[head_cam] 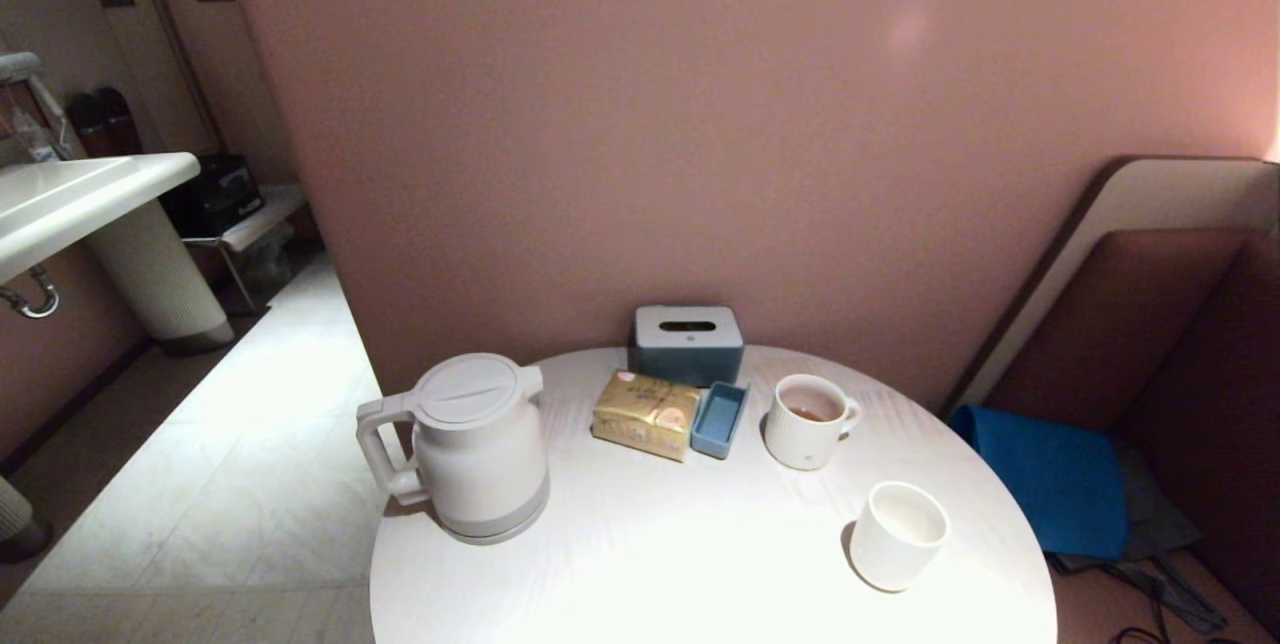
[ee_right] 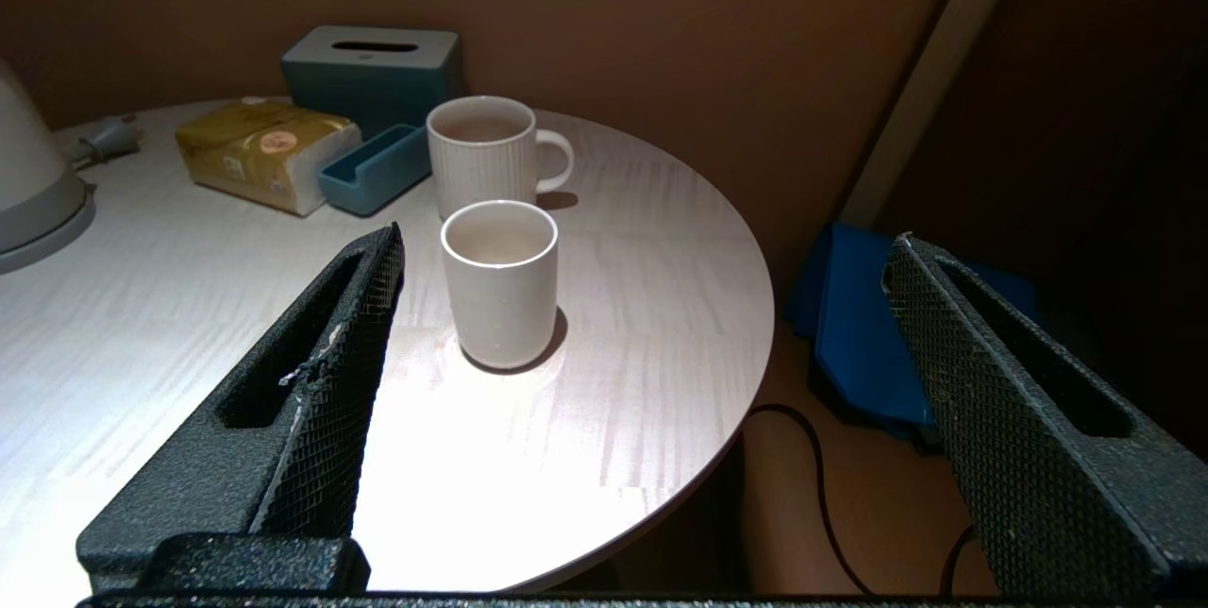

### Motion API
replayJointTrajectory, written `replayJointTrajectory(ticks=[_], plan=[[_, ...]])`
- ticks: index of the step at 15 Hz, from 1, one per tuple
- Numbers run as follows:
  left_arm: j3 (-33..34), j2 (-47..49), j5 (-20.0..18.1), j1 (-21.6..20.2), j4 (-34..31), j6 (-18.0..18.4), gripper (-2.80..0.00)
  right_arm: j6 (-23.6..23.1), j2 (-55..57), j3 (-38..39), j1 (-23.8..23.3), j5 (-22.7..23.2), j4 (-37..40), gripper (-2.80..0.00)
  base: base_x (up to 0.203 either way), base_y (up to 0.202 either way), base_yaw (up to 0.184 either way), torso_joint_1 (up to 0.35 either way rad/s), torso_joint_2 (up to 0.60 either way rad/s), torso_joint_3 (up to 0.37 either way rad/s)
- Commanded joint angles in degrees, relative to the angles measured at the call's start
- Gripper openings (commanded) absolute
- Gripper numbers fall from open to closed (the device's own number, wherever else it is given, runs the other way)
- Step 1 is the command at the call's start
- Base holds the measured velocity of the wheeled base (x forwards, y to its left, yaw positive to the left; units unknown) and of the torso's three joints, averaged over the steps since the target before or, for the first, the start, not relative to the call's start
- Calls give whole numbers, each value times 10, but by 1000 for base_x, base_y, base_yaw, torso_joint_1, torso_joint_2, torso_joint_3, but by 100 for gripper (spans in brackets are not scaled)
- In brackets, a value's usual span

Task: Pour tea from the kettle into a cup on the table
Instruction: Pick up the kettle

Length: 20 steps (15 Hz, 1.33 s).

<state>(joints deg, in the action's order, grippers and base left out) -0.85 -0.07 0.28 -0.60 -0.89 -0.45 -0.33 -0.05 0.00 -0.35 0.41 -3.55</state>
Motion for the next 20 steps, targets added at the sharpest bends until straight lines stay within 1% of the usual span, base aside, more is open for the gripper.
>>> replayJointTrajectory(ticks=[1, 3, 6, 8, 10, 12, 15, 17, 18, 19, 20], plan=[[-8, 1, 2, 0, 1, 1, -280, 0, 1, 0, 0, 0, -1, 0, 0, 0, 0, 0, 0, 0], [-59, 34, 2, 0, 1, -3, -280, 0, 1, 0, 0, 0, -1, 0, 0, 0, 0, 0, 0, 0], [-142, 125, 1, 0, 4, -31, -280, 0, 1, 0, 0, 0, -1, 0, 0, 0, 0, 0, 0, 0], [-168, 179, -1, 0, 3, -37, -280, 0, 1, 0, 0, 0, -1, 0, 0, 0, 0, 0, 0, 0], [-206, 268, 0, 0, 1, -47, -280, 0, 1, 0, 0, 0, -1, 0, 0, 0, 0, 0, 0, 0], [-252, 373, 1, 0, -12, -66, -280, 0, 1, 0, 0, 0, -1, 0, 0, 0, 0, 0, 0, 0], [-319, 522, 1, 1, -74, -110, -280, 0, 1, 0, 0, 0, -1, 0, 0, 0, 0, 0, 0, 0], [-338, 613, 2, 4, -104, -136, -280, 0, 1, 0, 0, 0, -1, 0, 0, 0, 0, 0, 0, 0], [-337, 658, 3, 9, -109, -152, -280, 0, 1, 0, 0, 0, -1, 0, 0, 0, 0, 0, 0, 0], [-328, 697, 6, 17, -101, -170, -280, 0, 1, 0, 0, 0, -1, 0, 0, 0, 0, 0, 0, 0], [-301, 726, 11, 29, -72, -186, -280, 0, 1, 0, 0, 0, -1, 0, 0, 0, 0, 0, 0, 0]])
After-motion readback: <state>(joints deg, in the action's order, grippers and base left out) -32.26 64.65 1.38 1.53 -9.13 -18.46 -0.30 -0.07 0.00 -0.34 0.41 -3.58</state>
